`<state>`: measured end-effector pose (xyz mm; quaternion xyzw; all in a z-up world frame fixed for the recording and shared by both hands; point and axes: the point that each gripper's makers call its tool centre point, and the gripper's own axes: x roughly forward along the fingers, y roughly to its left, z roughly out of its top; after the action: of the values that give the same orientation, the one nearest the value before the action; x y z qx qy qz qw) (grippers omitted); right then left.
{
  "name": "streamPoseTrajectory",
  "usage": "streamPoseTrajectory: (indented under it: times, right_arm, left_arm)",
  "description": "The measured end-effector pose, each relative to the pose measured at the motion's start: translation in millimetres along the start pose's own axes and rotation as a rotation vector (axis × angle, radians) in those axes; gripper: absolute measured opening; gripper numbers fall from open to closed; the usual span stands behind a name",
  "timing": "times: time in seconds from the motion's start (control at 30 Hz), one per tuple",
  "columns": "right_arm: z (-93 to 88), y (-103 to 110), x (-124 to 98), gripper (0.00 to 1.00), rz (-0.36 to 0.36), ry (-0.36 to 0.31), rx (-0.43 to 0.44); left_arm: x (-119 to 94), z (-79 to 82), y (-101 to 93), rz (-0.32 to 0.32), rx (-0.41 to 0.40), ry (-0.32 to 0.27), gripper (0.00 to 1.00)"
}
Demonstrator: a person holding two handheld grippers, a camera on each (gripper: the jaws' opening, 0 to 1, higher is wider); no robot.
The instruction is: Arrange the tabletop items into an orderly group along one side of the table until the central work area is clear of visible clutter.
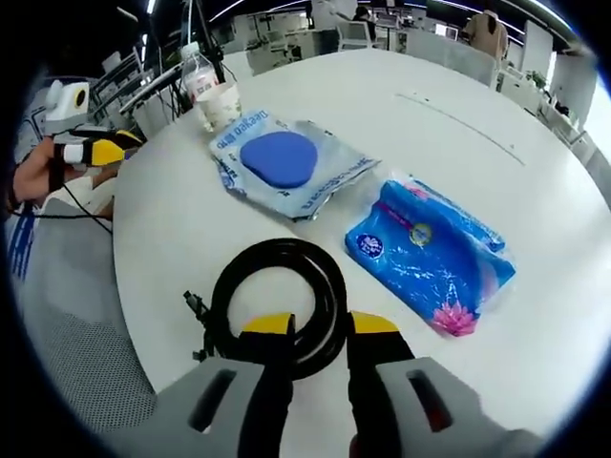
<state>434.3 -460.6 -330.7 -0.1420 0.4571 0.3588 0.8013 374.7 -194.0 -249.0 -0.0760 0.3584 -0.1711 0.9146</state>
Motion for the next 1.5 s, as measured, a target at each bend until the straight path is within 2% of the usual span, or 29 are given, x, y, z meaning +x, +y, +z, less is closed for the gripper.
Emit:
streamPoseTrajectory:
  times: [0.17, 0.33, 0.47, 0.8, 0.93, 1.0, 1.07, 1.17, 1.23, 1.3, 1.33, 1.37, 1.4, 1.5]
  right_arm:
    - [-0.9, 0, 4, 0.19, -0.017, 0.009, -0.003]
    - [-3.4, 0, 7, 0.19, -0.026, 0.017, -0.004]
    - [-4.7, 0, 9, 0.19, -0.031, 0.022, -0.031]
    - [-7.6, 6, 9, 0.19, -0.024, 0.010, -0.062]
    - [1.6, 2, -1, 0.20, -0.031, -0.058, -0.002]
    - [2.4, -7, -7, 0.21, -0.048, -0.074, 0.026]
    - [6.8, -15, -14, 0.22, -0.061, -0.119, 0.075]
    - [8.2, -21, -23, 0.23, -0.074, -0.126, 0.079]
    - [4.8, -31, -26, 0.31, -0.083, -0.138, 0.105]
    - [3.9, -41, -31, 0.32, -0.120, -0.147, 0.114]
    - [11.0, -45, -35, 0.30, -0.136, -0.194, 0.119]
    - [17.0, -45, -39, 0.30, -0.120, -0.236, 0.144]
    - [18.8, -45, -41, 0.30, -0.104, -0.248, 0.166]
    - [18.7, -50, -46, 0.32, -0.111, -0.239, 0.144]
  left_arm:
    - [-12, -2.3, 1.8, 0.011, 0.012, 0.005, 0.35]
    - [-23, -3.4, 8.4, 0.036, -0.018, -0.006, 0.35]
    - [-29, -4.6, 9.6, 0.050, -0.015, -0.009, 0.35]
    - [-30, -4.6, 6.4, 0.053, -0.028, -0.014, 0.35]
    - [-29, -1.8, 2.9, 0.047, -0.025, -0.018, 0.35]
    - [-29, -0.6, 2.5, 0.047, -0.027, -0.022, 0.35]
    - [-29, -0.3, 2.3, 0.048, -0.028, -0.023, 0.35]
    - [-30, -0.5, 1.7, 0.049, -0.030, -0.025, 0.35]
    - [-30, -0.8, 1.6, 0.049, -0.032, -0.026, 0.35]
    - [-30, -1.7, 1.8, 0.049, -0.035, -0.026, 0.35]
    - [-30, -2.0, 1.8, 0.050, -0.036, -0.026, 0.35]
    - [-31, -2.1, 2.0, 0.050, -0.037, -0.026, 0.35]
    - [-31, -2.2, 2.1, 0.050, -0.038, -0.027, 0.35]
    - [-31, -3.1, 3.1, 0.050, -0.039, -0.024, 0.35]
